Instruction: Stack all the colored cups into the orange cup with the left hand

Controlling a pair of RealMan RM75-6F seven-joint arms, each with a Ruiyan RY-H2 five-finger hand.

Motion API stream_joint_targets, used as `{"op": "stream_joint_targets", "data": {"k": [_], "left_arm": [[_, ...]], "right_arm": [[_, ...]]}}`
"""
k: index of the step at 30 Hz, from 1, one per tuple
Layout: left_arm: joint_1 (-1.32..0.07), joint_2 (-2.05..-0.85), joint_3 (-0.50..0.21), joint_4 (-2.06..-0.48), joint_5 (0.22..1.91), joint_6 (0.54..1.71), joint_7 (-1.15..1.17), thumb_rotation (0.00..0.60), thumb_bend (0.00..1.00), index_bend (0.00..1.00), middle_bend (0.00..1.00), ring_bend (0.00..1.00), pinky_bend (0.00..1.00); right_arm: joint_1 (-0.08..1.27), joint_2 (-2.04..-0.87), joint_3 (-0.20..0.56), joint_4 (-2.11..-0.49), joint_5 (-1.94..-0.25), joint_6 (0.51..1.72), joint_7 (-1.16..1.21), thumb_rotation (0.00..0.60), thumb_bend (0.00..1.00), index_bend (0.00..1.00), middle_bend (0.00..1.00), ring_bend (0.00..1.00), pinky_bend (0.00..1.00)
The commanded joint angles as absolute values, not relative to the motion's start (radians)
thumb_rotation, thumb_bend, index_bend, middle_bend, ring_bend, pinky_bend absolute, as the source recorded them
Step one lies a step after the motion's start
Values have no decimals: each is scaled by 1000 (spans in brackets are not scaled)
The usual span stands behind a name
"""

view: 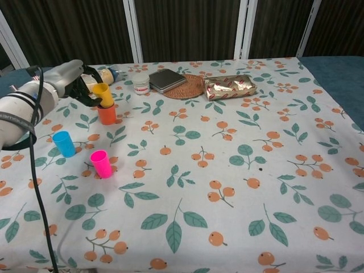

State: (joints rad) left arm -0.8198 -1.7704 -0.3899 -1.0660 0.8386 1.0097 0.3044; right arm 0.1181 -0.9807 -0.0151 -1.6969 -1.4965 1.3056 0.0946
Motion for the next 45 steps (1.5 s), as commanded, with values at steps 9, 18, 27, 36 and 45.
{"op": "stream_joint_targets", "data": {"k": [9,18,27,36,45], "left_arm": [[-821,-1776,-383,-1032,819,965,316,600,378,334,1000,1000,1000],[-772,-1668,-356,-1245,853,1004,335,600,371,0,1000,1000,1000],[-613,-1466,-207,-1591,993,1105,315,600,364,91,1000,1000,1000],[-552,-1463,-137,-1533,994,1086,262,600,358,163,1000,1000,1000],[-541,-1522,-145,-1413,1015,1066,189,600,360,314,1000,1000,1000]], "right_arm": [[118,-980,-15,-1698,-1496,1306,95,600,189,0,0,0,0],[118,-982,-18,-1699,-1502,1305,92,600,189,0,0,0,0],[115,-982,-28,-1704,-1523,1310,90,600,189,0,0,0,0],[112,-981,-34,-1709,-1538,1319,91,600,189,0,0,0,0],[112,-982,-32,-1706,-1533,1318,90,600,189,0,0,0,0]]}}
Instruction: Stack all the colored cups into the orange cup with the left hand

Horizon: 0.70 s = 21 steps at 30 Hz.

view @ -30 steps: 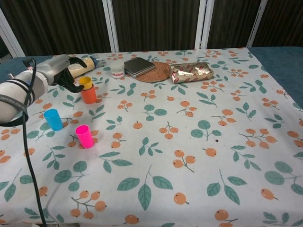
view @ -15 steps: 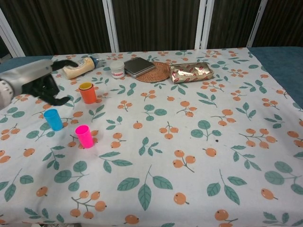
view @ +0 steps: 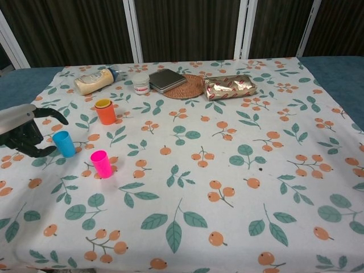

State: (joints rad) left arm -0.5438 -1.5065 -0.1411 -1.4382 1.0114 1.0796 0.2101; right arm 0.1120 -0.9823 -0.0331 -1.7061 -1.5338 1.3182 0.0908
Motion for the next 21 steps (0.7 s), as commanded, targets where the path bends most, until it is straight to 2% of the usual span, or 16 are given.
{"op": "stream_joint_targets", "data": {"k": [1,12,14,18,21], "left_arm": [[-541,-1525,-147,-1406,1015,1060,184,600,361,316,1000,1000,1000],[-548,-1551,-175,-1374,995,1018,139,600,359,319,1000,1000,1000],[-550,-1555,-180,-1363,992,1013,137,600,360,346,1000,1000,1000],[-550,-1563,-183,-1343,988,1007,138,600,359,466,1000,1000,1000],[-550,-1568,-186,-1337,986,1001,135,600,359,506,1000,1000,1000]], "right_arm": [[112,-983,-32,-1706,-1532,1318,90,600,189,0,0,0,0],[116,-982,-35,-1706,-1533,1309,79,600,189,0,0,0,0],[115,-982,-34,-1706,-1531,1312,80,600,189,0,0,0,0],[115,-982,-34,-1706,-1529,1312,79,600,189,0,0,0,0],[115,-983,-33,-1706,-1528,1310,75,600,189,0,0,0,0]]}}
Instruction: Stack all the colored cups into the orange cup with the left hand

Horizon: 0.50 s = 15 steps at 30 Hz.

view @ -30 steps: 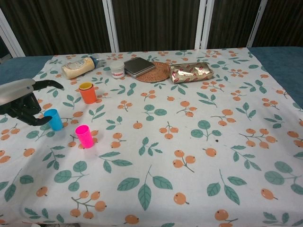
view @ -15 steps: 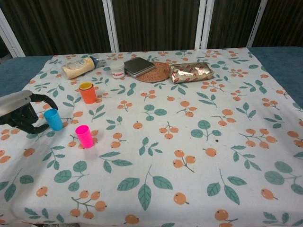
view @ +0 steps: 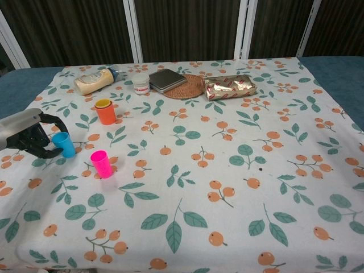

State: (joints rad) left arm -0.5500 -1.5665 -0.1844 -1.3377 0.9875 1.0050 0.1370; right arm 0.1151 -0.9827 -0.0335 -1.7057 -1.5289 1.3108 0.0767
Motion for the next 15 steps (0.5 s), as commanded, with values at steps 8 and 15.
{"op": "stream_joint_targets", "data": {"k": [8,15], "left_arm": [[-551,-1566,-204,-1348,993,999,112,600,359,562,1000,1000,1000],[-588,-1544,-327,-1383,986,1043,54,600,358,579,1000,1000,1000]], "right_arm": [[116,-985,-34,-1708,-1526,1309,70,600,189,0,0,0,0],[117,-986,-33,-1707,-1523,1306,69,600,189,0,0,0,0]]}}
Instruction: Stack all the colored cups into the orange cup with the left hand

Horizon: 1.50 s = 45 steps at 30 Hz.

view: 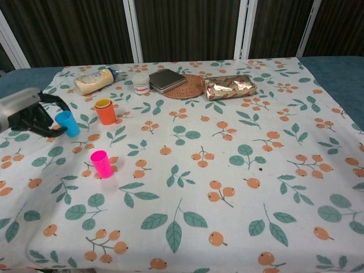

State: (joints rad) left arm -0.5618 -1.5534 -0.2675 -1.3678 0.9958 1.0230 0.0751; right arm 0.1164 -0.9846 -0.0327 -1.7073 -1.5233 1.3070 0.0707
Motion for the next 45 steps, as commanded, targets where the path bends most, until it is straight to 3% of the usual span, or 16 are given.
{"op": "stream_joint_targets", "data": {"k": [1,6,10,19,32,35,39,45], "left_arm": [[-600,-1548,-348,-1380,976,1047,54,600,358,579,1000,1000,1000],[-686,-1607,-436,-1315,909,1042,86,600,358,575,1000,1000,1000],[-740,-1664,-453,-1240,868,1029,126,600,360,569,1000,1000,1000],[-780,-1749,-428,-1108,852,1008,150,600,366,570,1000,1000,1000],[-795,-1780,-410,-1018,861,948,128,600,366,542,1000,1000,1000],[-798,-1789,-408,-1003,855,931,125,600,365,436,1000,1000,1000],[-801,-1791,-407,-999,851,918,128,600,371,37,1000,1000,1000],[-764,-1722,-383,-1142,916,968,119,600,372,0,1000,1000,1000]], "right_arm": [[118,-986,-33,-1707,-1523,1304,67,600,189,0,0,0,0],[119,-990,-33,-1709,-1521,1301,60,600,189,0,0,0,0],[120,-991,-28,-1707,-1510,1299,60,600,189,0,0,0,0],[123,-987,-23,-1704,-1497,1293,65,600,189,0,0,0,0],[122,-988,-21,-1705,-1497,1298,68,600,189,0,0,0,0],[120,-989,-19,-1703,-1494,1302,69,600,189,0,0,0,0],[122,-990,-18,-1701,-1493,1298,71,600,189,0,0,0,0],[125,-991,-19,-1700,-1494,1292,70,600,189,0,0,0,0]]}}
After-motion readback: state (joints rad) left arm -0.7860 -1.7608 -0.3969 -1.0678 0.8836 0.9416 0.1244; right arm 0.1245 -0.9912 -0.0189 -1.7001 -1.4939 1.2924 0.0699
